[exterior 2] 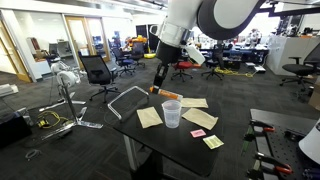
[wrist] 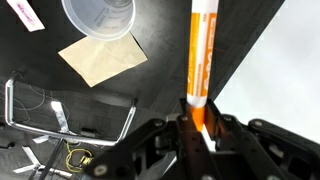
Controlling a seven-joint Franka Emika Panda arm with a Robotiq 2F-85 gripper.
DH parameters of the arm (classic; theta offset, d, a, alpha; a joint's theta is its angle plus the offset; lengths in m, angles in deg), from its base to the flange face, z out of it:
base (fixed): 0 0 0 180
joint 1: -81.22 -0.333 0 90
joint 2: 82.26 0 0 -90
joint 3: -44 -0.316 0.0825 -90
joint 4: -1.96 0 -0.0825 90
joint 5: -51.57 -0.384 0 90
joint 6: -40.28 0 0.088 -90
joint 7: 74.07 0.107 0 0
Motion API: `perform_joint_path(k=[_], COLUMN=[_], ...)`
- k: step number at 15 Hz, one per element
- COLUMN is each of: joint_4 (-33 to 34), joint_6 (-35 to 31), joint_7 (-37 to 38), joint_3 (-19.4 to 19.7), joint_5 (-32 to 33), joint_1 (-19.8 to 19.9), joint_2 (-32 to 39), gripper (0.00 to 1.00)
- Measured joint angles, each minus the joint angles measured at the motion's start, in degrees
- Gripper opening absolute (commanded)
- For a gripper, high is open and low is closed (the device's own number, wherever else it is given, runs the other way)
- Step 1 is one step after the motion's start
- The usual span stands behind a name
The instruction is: Put the orange marker into the plastic cup.
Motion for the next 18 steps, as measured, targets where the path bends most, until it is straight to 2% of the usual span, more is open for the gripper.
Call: perform_joint_path(k=[3, 5, 8, 13, 18], joint_4=[-0.06, -0.19, -0.35, 0.61, 3.51], joint_6=[-0.02, -0.91, -3.11, -3.12, 2.97], joint_7=[0.04, 4.68, 18.20, 42.43, 65.71], joint_3=[0.02, 0.17, 0.50, 1.62, 1.38], joint_5=[0.37, 5.24, 17.63, 37.64, 52.04], joint_1=[-0.01, 0.00, 0.07, 0.54, 0.40], joint_2=[0.10, 0.20, 0.22, -0.07, -0.45], gripper=[0.05, 0.05, 0.05, 0.05, 0.05])
